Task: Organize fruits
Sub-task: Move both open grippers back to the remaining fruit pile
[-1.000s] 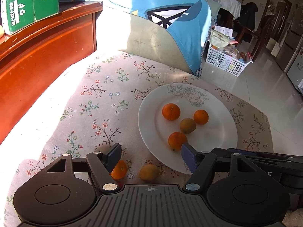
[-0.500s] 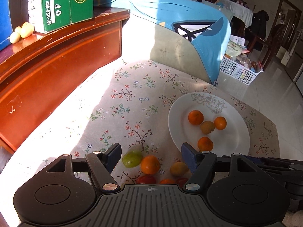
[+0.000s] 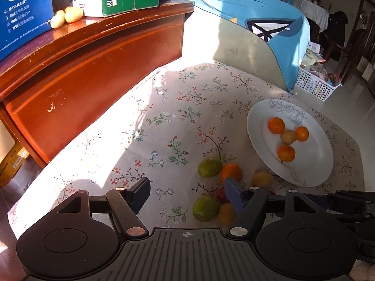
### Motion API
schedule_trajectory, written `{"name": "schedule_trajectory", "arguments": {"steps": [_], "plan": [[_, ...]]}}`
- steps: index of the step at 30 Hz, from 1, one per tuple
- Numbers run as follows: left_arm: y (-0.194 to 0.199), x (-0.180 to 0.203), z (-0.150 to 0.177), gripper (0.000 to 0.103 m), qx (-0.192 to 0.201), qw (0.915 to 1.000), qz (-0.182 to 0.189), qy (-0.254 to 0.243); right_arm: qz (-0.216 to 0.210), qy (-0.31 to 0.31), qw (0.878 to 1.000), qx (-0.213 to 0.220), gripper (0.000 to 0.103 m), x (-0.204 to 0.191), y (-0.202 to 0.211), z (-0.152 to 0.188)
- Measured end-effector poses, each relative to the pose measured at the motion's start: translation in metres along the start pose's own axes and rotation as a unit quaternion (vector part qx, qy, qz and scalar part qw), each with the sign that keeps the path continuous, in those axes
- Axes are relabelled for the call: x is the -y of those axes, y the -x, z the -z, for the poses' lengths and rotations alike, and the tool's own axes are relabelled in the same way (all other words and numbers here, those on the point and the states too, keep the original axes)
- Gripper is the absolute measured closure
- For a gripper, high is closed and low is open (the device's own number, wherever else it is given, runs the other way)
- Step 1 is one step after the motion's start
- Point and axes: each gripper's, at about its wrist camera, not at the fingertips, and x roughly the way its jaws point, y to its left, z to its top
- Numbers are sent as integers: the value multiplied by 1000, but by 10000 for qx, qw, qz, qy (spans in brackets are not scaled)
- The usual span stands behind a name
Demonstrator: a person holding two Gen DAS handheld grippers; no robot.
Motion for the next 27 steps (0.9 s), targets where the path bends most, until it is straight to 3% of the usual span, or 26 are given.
{"name": "schedule_trajectory", "arguments": {"steps": [19, 23, 27], "plan": [[-8, -18, 15, 37, -150, 9998, 77, 69, 264, 888, 9957, -42, 68, -31, -33, 0], [-9, -19, 18, 37, -190, 9998, 115, 22, 454, 1096, 9929, -78, 73, -35, -40, 3], [-9, -17, 21, 39, -219, 9995, 203, -114, 308, 993, 9945, -139, 73, -32, -36, 2]]}}
